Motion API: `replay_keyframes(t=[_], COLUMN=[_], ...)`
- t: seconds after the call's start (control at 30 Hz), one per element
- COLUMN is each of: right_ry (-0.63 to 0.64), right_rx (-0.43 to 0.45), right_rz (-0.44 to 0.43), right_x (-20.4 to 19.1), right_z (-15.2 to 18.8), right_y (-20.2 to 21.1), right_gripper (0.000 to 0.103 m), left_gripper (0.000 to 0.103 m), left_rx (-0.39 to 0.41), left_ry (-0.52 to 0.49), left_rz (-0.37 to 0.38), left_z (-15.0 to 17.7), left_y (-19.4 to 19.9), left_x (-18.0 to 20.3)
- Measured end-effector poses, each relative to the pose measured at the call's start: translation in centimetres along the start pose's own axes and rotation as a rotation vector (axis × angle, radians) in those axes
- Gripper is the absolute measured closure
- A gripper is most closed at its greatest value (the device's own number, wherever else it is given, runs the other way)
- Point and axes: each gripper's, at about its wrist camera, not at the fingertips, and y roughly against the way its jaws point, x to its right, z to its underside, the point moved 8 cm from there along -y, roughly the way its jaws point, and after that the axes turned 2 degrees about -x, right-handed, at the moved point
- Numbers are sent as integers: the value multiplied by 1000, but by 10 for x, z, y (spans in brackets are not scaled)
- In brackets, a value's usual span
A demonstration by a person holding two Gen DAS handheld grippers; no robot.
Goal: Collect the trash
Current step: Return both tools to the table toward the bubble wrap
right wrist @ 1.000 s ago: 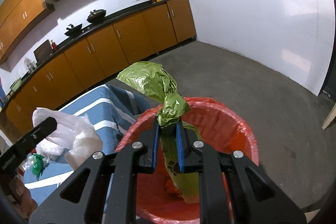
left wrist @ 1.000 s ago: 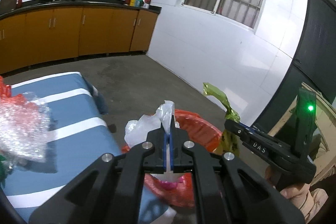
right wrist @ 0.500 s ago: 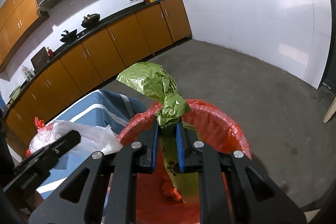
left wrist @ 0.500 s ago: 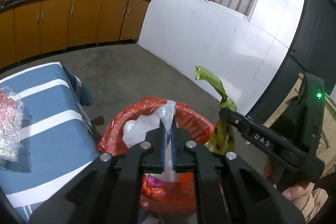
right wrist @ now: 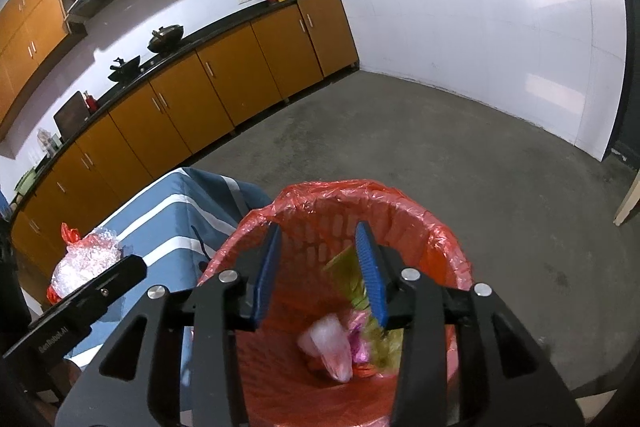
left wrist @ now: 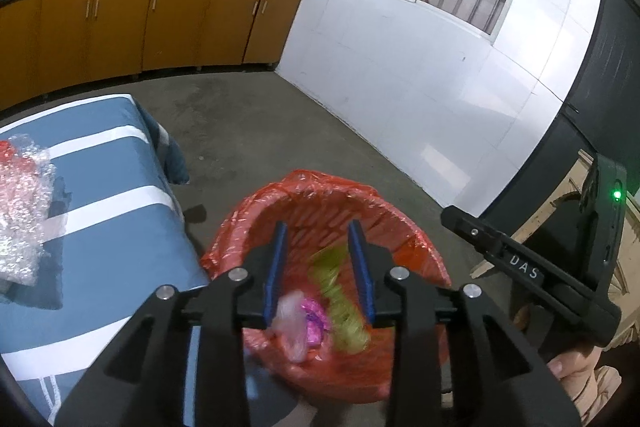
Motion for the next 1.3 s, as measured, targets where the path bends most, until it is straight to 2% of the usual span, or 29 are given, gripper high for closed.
replay_keyframes(t=[0.07, 0.27, 0.37, 0.5, 0.73, 0.93, 1.17, 1.3], right_ry=[22, 110, 163, 222, 300, 379, 461, 503], right_rx=[5, 8, 25, 37, 28, -5, -53, -88], right_rz=[9, 37, 51, 30, -95, -203, -329, -382], right_x=[-3, -23, -40, -66, -133, -206, -293, -335], right_z=[0, 7, 10, 12, 25, 43, 72, 90], right_y=[1, 0, 1, 0, -6, -16, -34, -45], right_gripper=[63, 63, 42, 40, 40, 40, 42, 43], left_gripper=[61, 47, 43, 40, 37, 35, 34, 34], left_rx=[17, 66, 83, 111, 171, 220, 253, 263], left_ry=[-5, -26, -25, 2, 75, 145, 265, 299], left_rz=[-28, -155, -222, -310, -487, -641, -736, -769], left_z=[0, 9, 15, 22, 38, 58, 79, 90], left_y=[7, 39, 56, 83, 141, 196, 247, 267], left_x=[-5, -34, -53, -86, -152, -210, -264, -284])
